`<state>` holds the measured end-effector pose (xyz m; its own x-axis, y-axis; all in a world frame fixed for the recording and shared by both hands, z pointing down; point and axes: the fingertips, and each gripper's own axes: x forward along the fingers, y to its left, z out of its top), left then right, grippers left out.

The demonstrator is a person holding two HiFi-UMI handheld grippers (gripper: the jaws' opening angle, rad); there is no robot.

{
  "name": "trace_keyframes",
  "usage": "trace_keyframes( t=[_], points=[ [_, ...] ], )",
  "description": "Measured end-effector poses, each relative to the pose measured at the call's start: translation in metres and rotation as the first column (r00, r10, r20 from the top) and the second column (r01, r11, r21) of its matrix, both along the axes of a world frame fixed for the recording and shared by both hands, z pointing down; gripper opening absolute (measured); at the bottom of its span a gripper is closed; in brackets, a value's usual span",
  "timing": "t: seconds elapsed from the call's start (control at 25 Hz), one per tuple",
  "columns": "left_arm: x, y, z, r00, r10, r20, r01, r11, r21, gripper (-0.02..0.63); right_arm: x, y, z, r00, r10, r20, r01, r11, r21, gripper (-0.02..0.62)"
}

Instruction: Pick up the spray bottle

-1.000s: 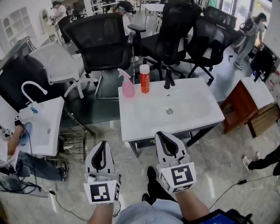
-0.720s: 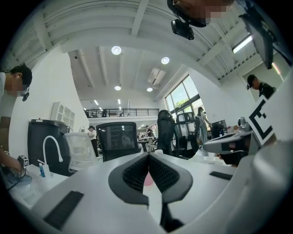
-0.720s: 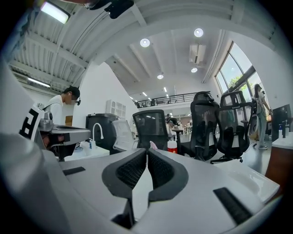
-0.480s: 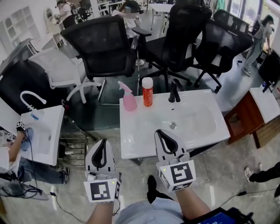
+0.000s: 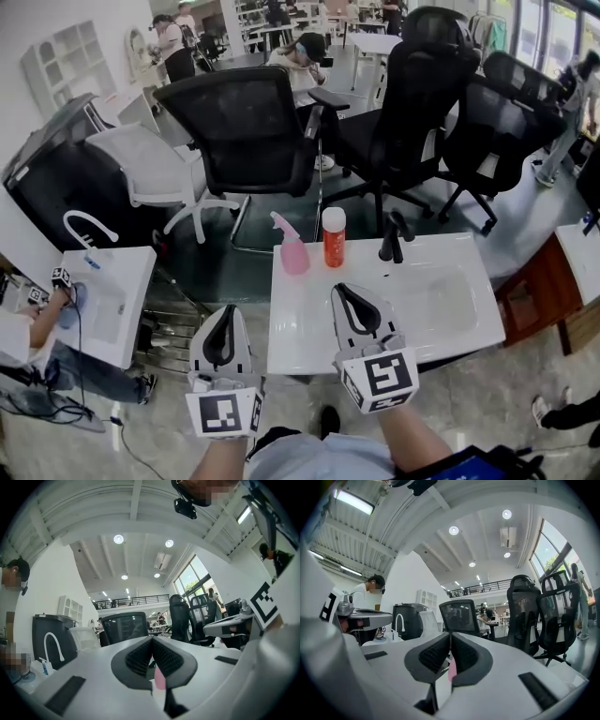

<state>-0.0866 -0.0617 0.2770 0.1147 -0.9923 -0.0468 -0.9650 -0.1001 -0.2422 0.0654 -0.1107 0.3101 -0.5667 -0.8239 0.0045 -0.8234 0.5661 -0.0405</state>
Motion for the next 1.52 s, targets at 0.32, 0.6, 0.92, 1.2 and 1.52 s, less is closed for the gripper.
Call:
trace_keyframes(
  t=[0.32,0.6,0.92,1.2,1.52],
  points=[
    [-0.017,-0.015,0.008,0.999,-0.037,-0.002,0.037,0.999,-0.010,0.015,-0.019,-0.018,0.011,0.999,-0.039,-0.002,0.039,0.999,-0.014,0.026],
    [-0.037,-0.047,0.022,0.999,-0.020,-0.033,0.019,1.000,-0.019,0.015,-0.039,-0.045,0.024,0.999,-0.027,-0.030,0.026,0.999,-0.027,0.028],
    [-0.067,-0.108,0.035,0.998,0.028,-0.065,-0.031,0.998,-0.050,0.015,-0.067,-0.094,0.045,0.998,0.012,-0.064,-0.018,0.997,-0.081,0.038],
    [-0.095,-0.153,0.056,0.996,0.049,-0.073,-0.056,0.994,-0.095,0.015,-0.101,-0.134,0.069,0.996,-0.007,-0.083,-0.005,0.991,-0.136,0.148],
    [-0.115,-0.196,0.084,0.995,0.067,-0.076,-0.078,0.985,-0.152,0.015,-0.120,-0.173,0.099,0.993,0.011,-0.121,-0.033,0.983,-0.183,0.262]
  ],
)
